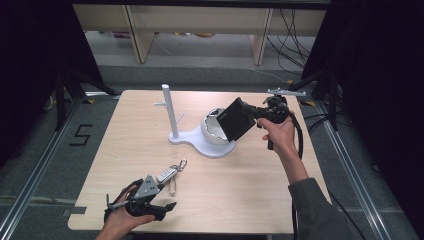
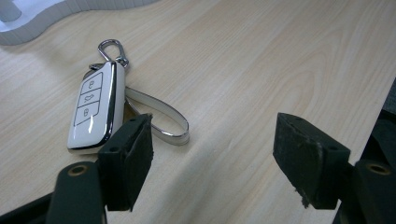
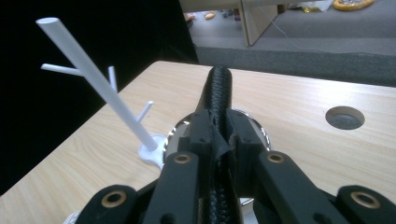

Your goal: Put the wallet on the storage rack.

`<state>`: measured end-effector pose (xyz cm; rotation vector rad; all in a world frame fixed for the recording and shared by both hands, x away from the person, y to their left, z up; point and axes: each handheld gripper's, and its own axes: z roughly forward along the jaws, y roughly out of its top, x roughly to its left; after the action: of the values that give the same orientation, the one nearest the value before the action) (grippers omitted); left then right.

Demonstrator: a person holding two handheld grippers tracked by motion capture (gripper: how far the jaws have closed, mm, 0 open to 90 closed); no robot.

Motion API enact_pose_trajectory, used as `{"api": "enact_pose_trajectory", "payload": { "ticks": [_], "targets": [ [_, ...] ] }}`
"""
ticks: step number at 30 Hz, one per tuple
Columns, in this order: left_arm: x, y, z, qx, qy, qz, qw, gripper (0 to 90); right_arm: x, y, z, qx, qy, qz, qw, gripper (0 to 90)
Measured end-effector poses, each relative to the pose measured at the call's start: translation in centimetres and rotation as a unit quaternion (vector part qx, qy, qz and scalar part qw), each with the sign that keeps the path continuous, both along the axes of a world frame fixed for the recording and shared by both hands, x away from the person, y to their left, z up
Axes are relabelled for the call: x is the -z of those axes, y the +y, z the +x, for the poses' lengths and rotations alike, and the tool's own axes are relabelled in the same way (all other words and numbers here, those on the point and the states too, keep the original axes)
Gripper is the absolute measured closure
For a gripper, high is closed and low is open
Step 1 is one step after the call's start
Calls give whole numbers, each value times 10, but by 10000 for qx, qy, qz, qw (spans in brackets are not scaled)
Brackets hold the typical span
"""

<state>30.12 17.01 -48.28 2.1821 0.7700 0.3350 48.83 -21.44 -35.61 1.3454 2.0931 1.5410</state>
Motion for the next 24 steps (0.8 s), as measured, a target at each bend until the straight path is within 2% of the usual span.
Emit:
{"api": "enact_pose_trajectory", "payload": {
  "ticks": [3,4,7,8,12,14,16,21,24],
  "targets": [
    [0,1,1,-18,-2,36,10000,277,2,1,5,60,43,-7,10000,827],
    [0,1,1,-9,16,2,10000,277,3,3,7,138,150,22,9998,827],
    [0,1,1,-8,20,-1,10000,276,6,3,12,150,108,-32,9998,827],
    [1,1,1,-10,27,-15,10000,276,8,4,16,215,189,-3,9996,827],
    [1,2,1,-6,34,3,10000,275,10,5,22,289,272,-14,9992,827],
    [2,1,1,-46,51,-37,10000,275,12,5,26,271,206,-43,9994,827],
    [2,1,2,-29,46,-10,10000,275,13,5,28,349,286,34,9990,827],
    [3,0,2,0,76,-21,10000,275,15,7,34,401,321,95,9986,827],
    [3,2,2,9,75,20,10000,275,14,13,38,478,465,134,9977,829]
  ]
}}
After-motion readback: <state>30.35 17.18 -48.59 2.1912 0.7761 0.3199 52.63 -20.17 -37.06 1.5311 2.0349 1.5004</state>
